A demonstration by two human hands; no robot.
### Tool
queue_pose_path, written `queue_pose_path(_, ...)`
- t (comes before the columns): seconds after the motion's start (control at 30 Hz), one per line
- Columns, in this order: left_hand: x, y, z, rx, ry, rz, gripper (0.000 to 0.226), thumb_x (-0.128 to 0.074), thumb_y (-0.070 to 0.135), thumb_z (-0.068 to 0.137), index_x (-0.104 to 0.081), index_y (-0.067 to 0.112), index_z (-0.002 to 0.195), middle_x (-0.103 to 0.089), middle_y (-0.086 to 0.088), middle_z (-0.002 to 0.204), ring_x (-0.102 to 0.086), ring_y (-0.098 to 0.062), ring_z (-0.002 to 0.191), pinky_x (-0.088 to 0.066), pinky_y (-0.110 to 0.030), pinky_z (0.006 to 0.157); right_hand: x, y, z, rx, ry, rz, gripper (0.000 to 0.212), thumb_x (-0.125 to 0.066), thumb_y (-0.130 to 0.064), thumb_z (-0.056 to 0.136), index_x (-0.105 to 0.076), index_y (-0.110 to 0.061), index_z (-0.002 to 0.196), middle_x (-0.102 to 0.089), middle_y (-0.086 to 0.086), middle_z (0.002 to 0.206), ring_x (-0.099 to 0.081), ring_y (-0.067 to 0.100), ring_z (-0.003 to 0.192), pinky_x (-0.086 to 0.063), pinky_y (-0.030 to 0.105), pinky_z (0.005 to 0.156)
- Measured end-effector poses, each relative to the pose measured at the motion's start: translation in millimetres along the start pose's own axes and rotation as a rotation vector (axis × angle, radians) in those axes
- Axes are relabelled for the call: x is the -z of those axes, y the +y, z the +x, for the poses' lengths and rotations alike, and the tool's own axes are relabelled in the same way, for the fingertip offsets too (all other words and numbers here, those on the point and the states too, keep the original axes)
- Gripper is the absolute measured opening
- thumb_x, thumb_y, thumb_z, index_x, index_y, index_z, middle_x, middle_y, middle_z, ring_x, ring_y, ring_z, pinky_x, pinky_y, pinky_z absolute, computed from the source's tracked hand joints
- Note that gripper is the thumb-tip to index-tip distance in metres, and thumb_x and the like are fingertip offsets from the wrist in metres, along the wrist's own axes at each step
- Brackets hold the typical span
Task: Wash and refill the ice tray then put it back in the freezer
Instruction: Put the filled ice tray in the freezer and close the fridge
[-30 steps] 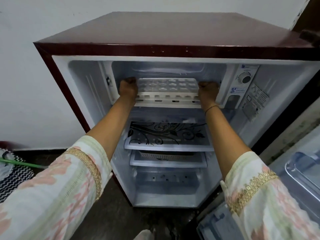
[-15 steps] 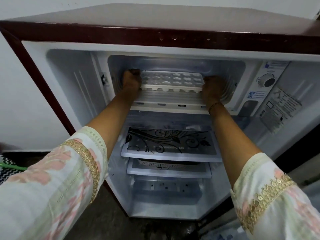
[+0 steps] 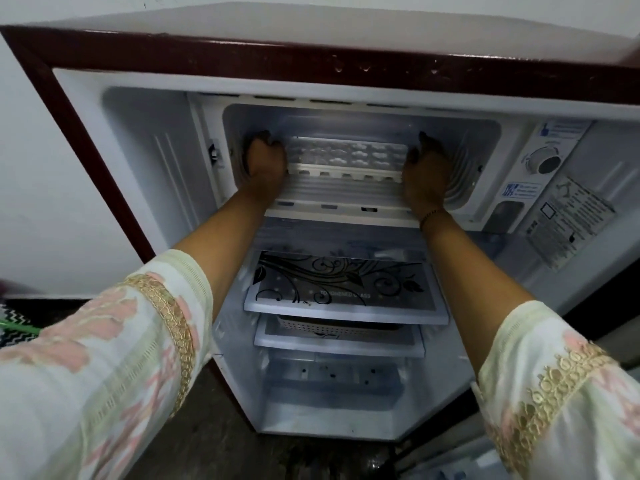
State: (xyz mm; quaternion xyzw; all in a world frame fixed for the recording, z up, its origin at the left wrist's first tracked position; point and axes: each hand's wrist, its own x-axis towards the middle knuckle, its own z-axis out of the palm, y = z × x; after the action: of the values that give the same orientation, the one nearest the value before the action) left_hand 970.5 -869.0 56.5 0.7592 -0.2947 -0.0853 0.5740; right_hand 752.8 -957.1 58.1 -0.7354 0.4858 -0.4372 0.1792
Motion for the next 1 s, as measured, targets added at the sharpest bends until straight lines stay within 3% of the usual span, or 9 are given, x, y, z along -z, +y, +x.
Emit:
queue_pose_path(0.2,7.1,10.0,-38.7,-0.230,-0.100,0.318,0.048,-0.036,0.017,0.101,-0.027,0.005,0.146,-0.039,-0.021,0.145,-0.040,-0.034,0.131,-0.030,-0.034,0.107,-1.0,-11.8,-38.4,0.279,-0.145,-0.143,0.050,-0.034,-0.024,0.103,-0.025,-0.004,0.147,-0.026,0.015,0.154,-0.017,0.027,0.145,-0.011,0.033,0.119)
queue_pose_path(0.3,7.8,16.2,-67.2,-0.324,-0.165,0.475,0.052,-0.030,0.022,0.102,-0.015,0.004,0.149,-0.016,-0.016,0.156,-0.024,-0.030,0.141,-0.023,-0.032,0.113,1.8,-19.6,-57.1,0.287,-0.240,-0.229,0.055,-0.029,-0.032,0.103,-0.016,-0.006,0.149,-0.015,0.010,0.158,-0.008,0.023,0.147,-0.002,0.032,0.119)
queue_pose_path(0.47,12.2,29.2,-115.2,-0.490,-0.232,0.733,0.055,-0.023,0.026,0.103,-0.008,0.003,0.150,-0.008,-0.012,0.158,-0.007,-0.021,0.146,-0.007,-0.031,0.119,25.1,-30.7,-85.9,0.267,-0.323,-0.382,0.058,-0.022,-0.037,0.103,-0.008,-0.007,0.150,-0.005,0.008,0.160,-0.001,0.020,0.147,0.000,0.035,0.120)
queue_pose_path(0.7,32.0,52.8,-179.5,-0.510,-0.247,0.887,0.055,-0.021,0.026,0.102,-0.007,0.003,0.149,-0.007,-0.011,0.158,-0.006,-0.021,0.147,-0.006,-0.037,0.119,76.7,-41.3,-132.1,0.321,-0.320,-0.416,0.058,-0.030,-0.036,0.102,-0.021,-0.003,0.148,-0.019,0.012,0.157,-0.015,0.025,0.146,-0.013,0.039,0.119)
queue_pose_path(1.0,73.6,90.2,-266.9,-0.497,-0.301,0.929,0.057,-0.016,0.034,0.102,0.001,0.007,0.150,0.001,-0.007,0.159,0.003,-0.018,0.147,0.001,-0.038,0.120,145.8,-63.8,-187.0,0.359,-0.338,-0.466,0.066,-0.019,-0.049,0.100,-0.014,-0.006,0.149,-0.013,0.010,0.158,-0.008,0.021,0.147,-0.003,0.036,0.120)
